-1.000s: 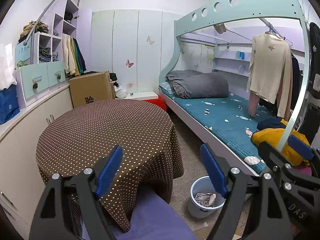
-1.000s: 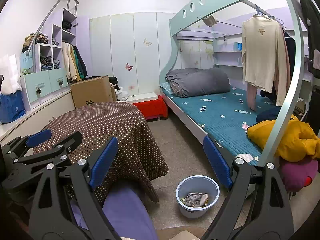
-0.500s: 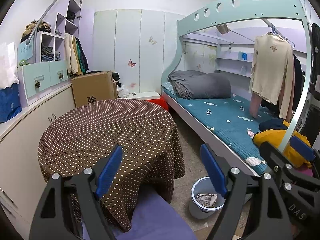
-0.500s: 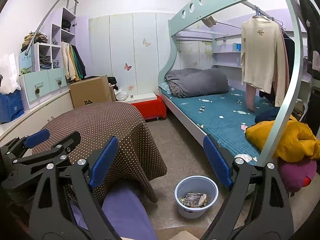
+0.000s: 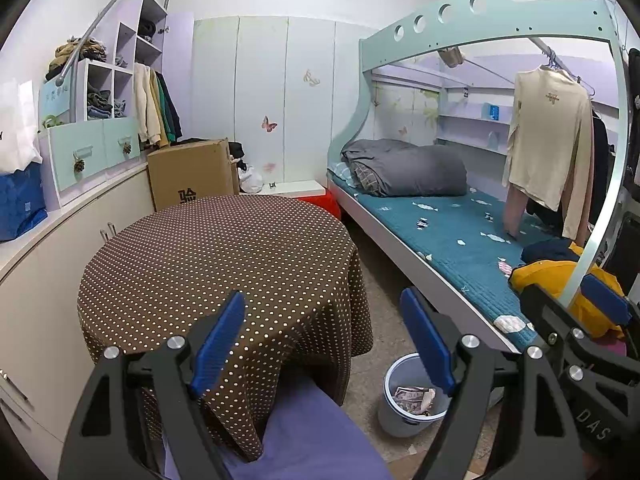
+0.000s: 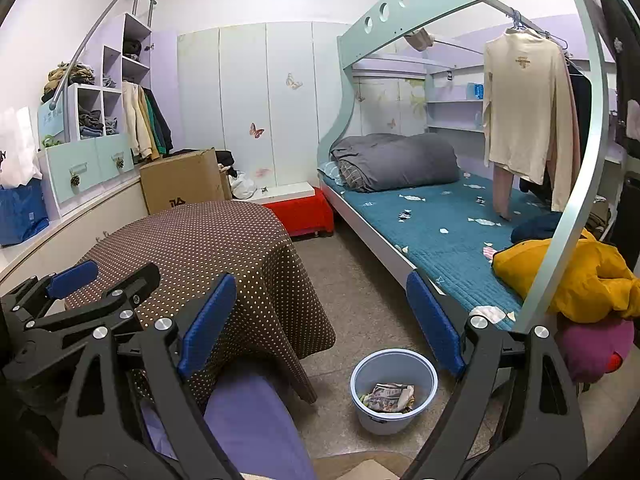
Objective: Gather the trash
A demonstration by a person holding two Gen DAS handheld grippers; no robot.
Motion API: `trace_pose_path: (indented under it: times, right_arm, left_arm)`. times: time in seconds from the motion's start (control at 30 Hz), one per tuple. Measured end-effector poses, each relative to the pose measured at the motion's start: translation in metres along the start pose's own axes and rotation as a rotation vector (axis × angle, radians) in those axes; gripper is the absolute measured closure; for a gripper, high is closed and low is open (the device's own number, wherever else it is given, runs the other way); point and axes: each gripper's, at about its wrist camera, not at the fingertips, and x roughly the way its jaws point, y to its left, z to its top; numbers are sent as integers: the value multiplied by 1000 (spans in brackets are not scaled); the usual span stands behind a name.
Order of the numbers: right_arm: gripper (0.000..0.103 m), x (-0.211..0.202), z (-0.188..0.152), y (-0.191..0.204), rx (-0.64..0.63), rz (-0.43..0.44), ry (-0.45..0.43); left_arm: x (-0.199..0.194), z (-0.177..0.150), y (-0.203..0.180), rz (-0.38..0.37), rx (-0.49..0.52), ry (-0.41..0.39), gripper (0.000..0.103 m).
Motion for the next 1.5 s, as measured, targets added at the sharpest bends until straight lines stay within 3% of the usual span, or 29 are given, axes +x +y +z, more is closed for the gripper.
trace_pose_path:
  times: [1.5]
  right_arm:
    - [17,1,1,-1,-1,-2,6]
  left_arm:
    - [0,0,1,15,5,-2,24]
